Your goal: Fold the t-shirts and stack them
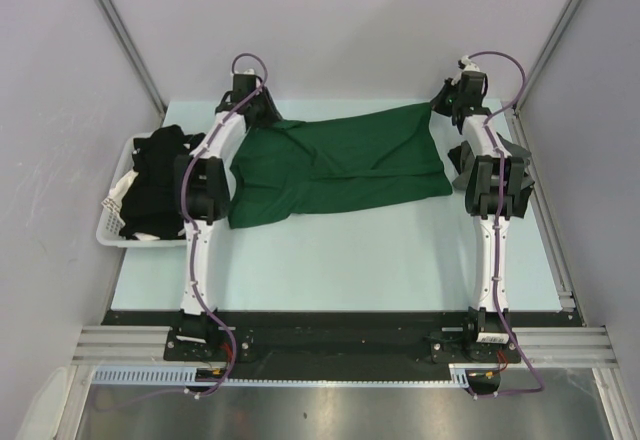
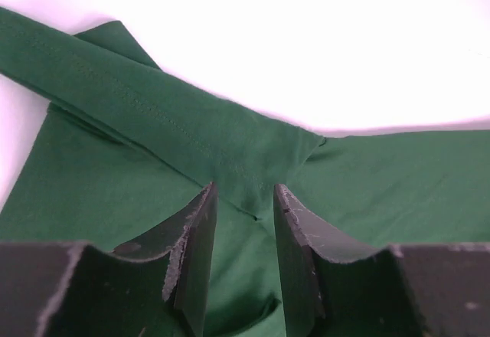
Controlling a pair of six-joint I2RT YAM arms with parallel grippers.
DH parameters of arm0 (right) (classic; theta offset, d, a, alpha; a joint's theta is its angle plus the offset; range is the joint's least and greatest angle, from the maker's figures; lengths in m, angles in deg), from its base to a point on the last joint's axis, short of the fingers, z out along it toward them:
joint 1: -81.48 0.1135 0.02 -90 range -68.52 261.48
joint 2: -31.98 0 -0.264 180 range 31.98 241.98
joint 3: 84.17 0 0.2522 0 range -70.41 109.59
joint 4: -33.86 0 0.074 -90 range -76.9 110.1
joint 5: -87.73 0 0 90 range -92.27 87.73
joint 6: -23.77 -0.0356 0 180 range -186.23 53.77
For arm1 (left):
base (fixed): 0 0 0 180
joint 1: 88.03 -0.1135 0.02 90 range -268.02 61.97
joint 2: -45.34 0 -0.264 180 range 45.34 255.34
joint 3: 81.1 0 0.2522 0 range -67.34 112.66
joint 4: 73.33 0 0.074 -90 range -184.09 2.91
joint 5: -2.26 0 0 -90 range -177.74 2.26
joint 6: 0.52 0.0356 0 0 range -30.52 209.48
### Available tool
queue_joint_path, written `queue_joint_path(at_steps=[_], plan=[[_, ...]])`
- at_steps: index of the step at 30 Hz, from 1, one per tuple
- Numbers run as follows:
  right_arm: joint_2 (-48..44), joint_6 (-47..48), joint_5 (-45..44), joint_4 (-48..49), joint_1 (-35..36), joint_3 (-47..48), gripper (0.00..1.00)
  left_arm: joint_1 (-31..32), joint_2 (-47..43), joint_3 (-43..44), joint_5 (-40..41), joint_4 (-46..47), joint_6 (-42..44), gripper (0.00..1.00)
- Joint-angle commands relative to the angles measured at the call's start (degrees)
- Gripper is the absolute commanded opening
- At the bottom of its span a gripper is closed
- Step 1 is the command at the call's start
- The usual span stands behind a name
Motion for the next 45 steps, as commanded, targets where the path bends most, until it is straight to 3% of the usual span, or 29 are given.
queue_joint_path(at_steps=[1,23,35,45], plan=[[-3.91,-0.14,-0.18,1.81,-1.06,0.05,0.00,0.09,2.07,3.68,-1.37,1.95,-2.20,0.41],[-3.64,-1.37,0.79,2.51,-1.85,-0.30,0.00,0.09,4.70,6.14,2.85,2.91,-3.08,0.38],[-3.90,-1.55,1.05,2.87,-2.11,-0.30,0.00,0.18,5.41,6.85,3.46,4.32,-3.70,0.10],[-4.17,-1.90,1.40,3.13,-1.50,-0.21,0.00,-0.43,0.49,7.20,4.87,3.54,-0.63,0.00]])
